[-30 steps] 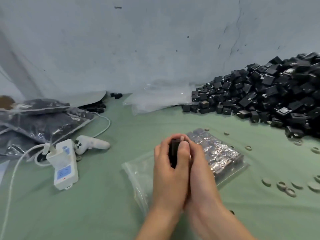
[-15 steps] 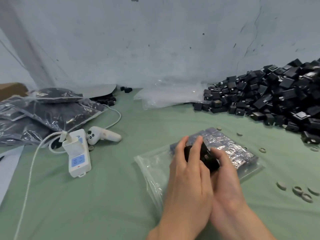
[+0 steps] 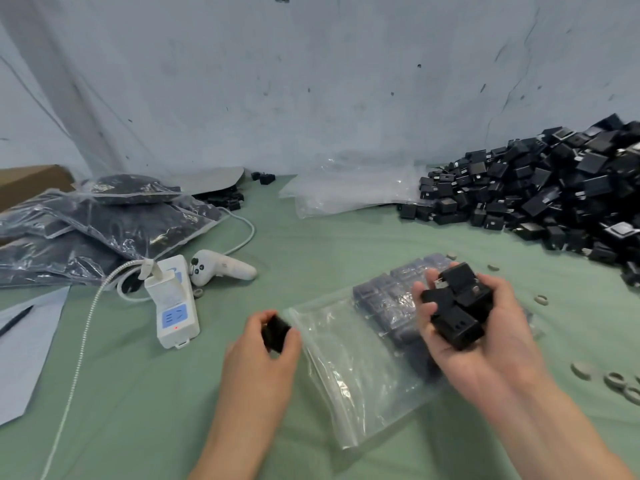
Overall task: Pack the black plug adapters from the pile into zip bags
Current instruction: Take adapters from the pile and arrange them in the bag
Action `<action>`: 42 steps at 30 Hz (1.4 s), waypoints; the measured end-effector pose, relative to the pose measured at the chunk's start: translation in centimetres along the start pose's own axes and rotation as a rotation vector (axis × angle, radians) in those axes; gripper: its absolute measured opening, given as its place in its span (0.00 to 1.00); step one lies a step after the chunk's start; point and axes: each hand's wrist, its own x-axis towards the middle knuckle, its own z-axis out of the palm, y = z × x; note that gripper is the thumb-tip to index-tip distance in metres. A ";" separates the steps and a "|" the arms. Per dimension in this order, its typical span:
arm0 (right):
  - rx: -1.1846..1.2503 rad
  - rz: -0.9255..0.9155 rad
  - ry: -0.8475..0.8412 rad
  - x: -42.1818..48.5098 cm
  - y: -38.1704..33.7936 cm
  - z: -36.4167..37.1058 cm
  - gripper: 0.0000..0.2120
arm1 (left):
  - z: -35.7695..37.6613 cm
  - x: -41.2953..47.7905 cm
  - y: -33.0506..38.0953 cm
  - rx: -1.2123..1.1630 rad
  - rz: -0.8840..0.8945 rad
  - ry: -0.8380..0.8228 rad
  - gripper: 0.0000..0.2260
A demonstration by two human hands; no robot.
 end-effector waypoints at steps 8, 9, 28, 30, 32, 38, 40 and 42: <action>0.029 -0.036 0.040 0.5 -1.5 -0.9 0.11 | -0.5 -0.8 -2.1 0.266 0.158 -0.227 0.24; 0.030 -0.033 0.042 0.5 -1.4 -0.9 0.11 | -0.7 -0.9 -2.0 0.255 0.171 -0.248 0.24; -0.028 -0.001 0.023 0.7 -0.5 -0.6 0.14 | 1.2 0.4 -2.3 0.188 0.274 -0.063 0.11; -0.032 -0.004 0.013 0.7 -0.7 -0.6 0.14 | 0.6 0.5 -2.7 0.160 0.276 -0.082 0.10; -0.042 -0.006 0.008 0.7 -1.0 -0.6 0.12 | -0.3 0.4 -3.3 0.172 0.334 -0.123 0.08; -0.061 -0.028 0.007 0.7 -1.7 -0.8 0.11 | -1.1 0.1 -3.6 0.373 0.565 -0.271 0.17; -0.063 -0.040 0.009 0.8 -1.8 -0.9 0.11 | -0.7 0.1 -3.3 0.458 0.578 -0.307 0.22; -0.064 -0.057 0.014 0.9 -1.9 -0.9 0.11 | -0.3 0.1 -2.9 0.523 0.559 -0.346 0.26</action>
